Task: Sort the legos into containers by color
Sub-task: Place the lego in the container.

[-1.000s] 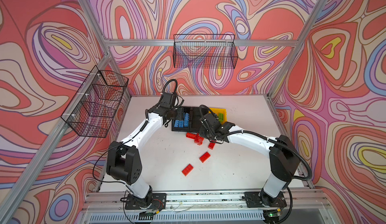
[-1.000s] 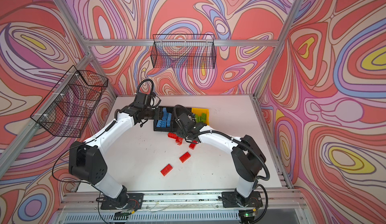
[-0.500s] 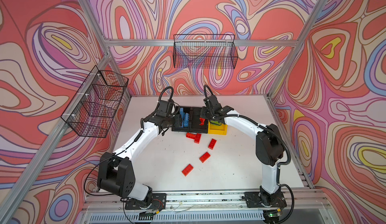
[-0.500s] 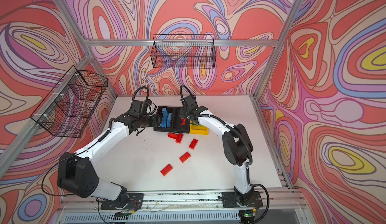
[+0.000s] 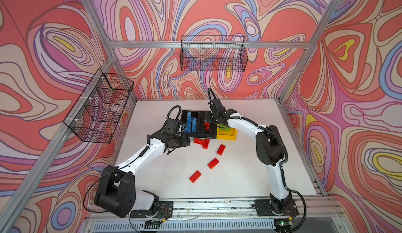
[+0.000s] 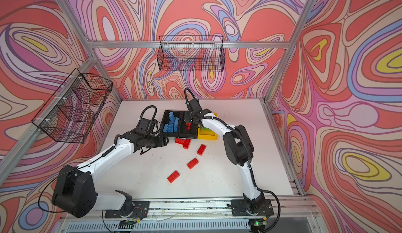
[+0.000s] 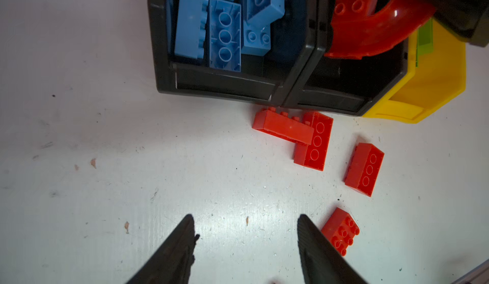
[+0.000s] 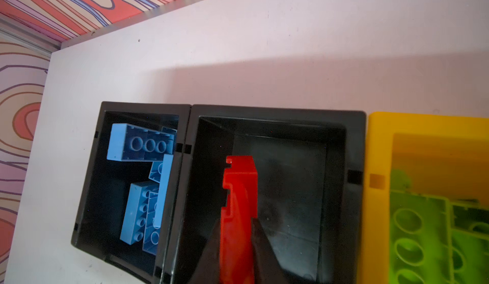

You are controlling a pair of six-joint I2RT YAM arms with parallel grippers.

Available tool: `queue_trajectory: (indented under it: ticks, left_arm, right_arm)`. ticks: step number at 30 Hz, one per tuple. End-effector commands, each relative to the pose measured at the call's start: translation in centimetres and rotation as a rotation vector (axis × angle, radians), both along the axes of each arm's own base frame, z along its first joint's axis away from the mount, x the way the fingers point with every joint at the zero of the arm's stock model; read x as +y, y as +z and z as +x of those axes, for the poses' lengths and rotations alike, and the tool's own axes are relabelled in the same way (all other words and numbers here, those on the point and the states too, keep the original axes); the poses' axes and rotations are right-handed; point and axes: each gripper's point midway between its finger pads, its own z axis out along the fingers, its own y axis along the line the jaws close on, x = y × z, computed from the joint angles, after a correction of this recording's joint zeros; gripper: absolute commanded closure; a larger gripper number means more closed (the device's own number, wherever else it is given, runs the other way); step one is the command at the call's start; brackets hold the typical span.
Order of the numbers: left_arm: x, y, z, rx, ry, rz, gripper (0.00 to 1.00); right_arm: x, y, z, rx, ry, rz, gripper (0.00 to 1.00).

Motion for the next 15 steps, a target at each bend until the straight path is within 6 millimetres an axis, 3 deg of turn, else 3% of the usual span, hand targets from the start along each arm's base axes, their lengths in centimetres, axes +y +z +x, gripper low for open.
queue_trajectory:
  ticks: [1, 3, 5, 9, 12, 15]
  left_arm:
    - [-0.5, 0.6, -0.1, -0.020, 0.011, -0.028, 0.36]
    - [-0.4, 0.7, -0.2, -0.023, 0.013, -0.023, 0.35]
    - [-0.2, 0.7, -0.3, -0.026, 0.014, -0.016, 0.36]
    - [0.0, 0.4, -0.3, -0.031, 0.011, -0.004, 0.36]
    - [0.3, 0.8, 0.1, -0.041, 0.002, 0.033, 0.36]
    - [0.5, 2.6, 1.0, -0.096, -0.036, 0.054, 0.35]
  right_arm:
    - [0.2, -1.1, 0.7, 0.005, 0.008, -0.003, 0.82]
    - [0.4, -1.1, 0.8, 0.005, 0.013, 0.002, 0.77]
    - [0.6, -1.0, 0.8, 0.002, 0.019, 0.006, 0.65]
    - [0.3, 0.6, 0.6, -0.029, 0.029, 0.009, 0.48]
    - [-0.2, 3.0, -0.1, -0.059, 0.054, -0.008, 0.46]
    - [-1.5, 6.2, -1.5, -0.103, 0.088, -0.066, 0.42]
